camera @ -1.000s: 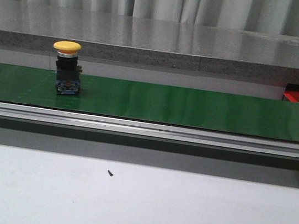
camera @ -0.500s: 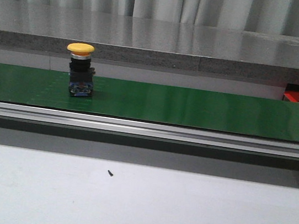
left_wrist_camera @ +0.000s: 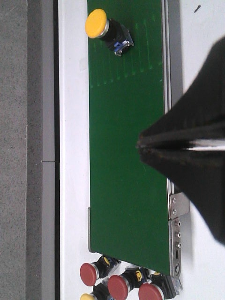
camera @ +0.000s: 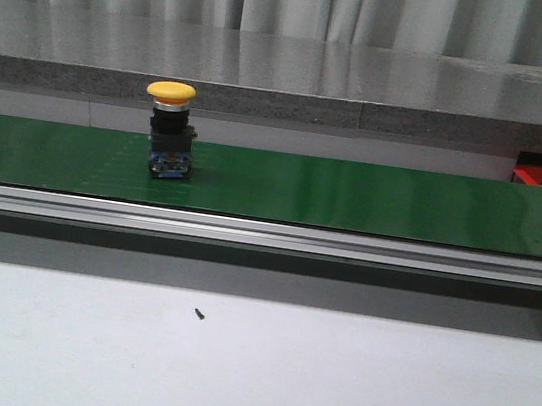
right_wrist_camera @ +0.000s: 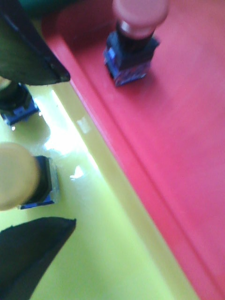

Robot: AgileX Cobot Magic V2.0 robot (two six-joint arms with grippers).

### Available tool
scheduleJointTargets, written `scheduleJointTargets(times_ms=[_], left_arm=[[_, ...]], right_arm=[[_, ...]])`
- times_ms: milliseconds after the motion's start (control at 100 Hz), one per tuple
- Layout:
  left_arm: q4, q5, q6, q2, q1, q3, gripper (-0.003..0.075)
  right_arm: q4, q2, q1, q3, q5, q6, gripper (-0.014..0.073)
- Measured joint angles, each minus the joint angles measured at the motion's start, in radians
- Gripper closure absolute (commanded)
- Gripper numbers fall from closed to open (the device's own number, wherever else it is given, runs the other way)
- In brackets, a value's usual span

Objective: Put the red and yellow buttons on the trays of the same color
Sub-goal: 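Move the right gripper back above the second yellow button on the belt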

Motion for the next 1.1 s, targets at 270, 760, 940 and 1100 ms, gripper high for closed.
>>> scheduleJointTargets(times_ms=[270,760,940,1100], left_arm=[[0.0,0.0,0.0,0.0,0.0,0.0,0.074],[0.0,0.0,0.0,0.0,0.0,0.0,0.074],[0.0,0.0,0.0,0.0,0.0,0.0,0.074],[0.0,0.0,0.0,0.0,0.0,0.0,0.074]], right_arm=[[-0.008,-0.184,0.052,0.0,0.01,-0.078,0.0013],[-0.016,-0.213,0.387,-0.202,0.336,-0.315,0.0014],[-0.014,-0.211,0.55,-0.228,0.413,-0.532,0.0014],[-0.012,-0.179,0.645,-0.231,0.419,-0.592,0.0014]])
